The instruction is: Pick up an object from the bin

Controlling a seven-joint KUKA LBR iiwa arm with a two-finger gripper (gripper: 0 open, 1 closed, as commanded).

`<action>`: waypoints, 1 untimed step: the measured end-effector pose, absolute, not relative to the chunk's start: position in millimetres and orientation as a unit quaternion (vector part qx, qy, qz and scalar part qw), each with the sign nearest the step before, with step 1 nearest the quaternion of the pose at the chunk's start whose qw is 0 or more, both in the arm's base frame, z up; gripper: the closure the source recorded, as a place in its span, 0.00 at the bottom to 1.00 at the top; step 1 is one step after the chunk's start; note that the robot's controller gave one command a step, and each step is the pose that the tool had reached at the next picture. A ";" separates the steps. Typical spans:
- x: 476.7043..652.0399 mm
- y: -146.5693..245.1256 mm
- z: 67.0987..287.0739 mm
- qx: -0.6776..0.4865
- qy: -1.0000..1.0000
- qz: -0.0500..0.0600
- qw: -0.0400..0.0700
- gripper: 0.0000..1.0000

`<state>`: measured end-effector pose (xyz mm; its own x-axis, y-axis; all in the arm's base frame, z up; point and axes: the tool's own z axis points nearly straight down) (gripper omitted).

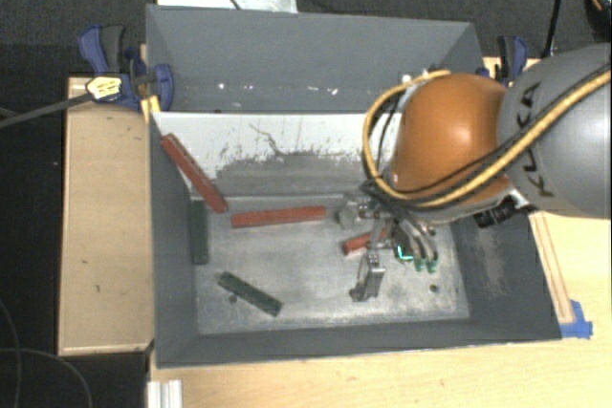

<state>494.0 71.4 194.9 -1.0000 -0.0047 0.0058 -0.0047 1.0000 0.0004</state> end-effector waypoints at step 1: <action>517.9 3.9 66.3 0.011 -1.000 0.000 0.002 0.00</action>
Offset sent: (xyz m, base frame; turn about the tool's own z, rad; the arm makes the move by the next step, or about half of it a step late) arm 0.0242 -0.0651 -0.1249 -0.0206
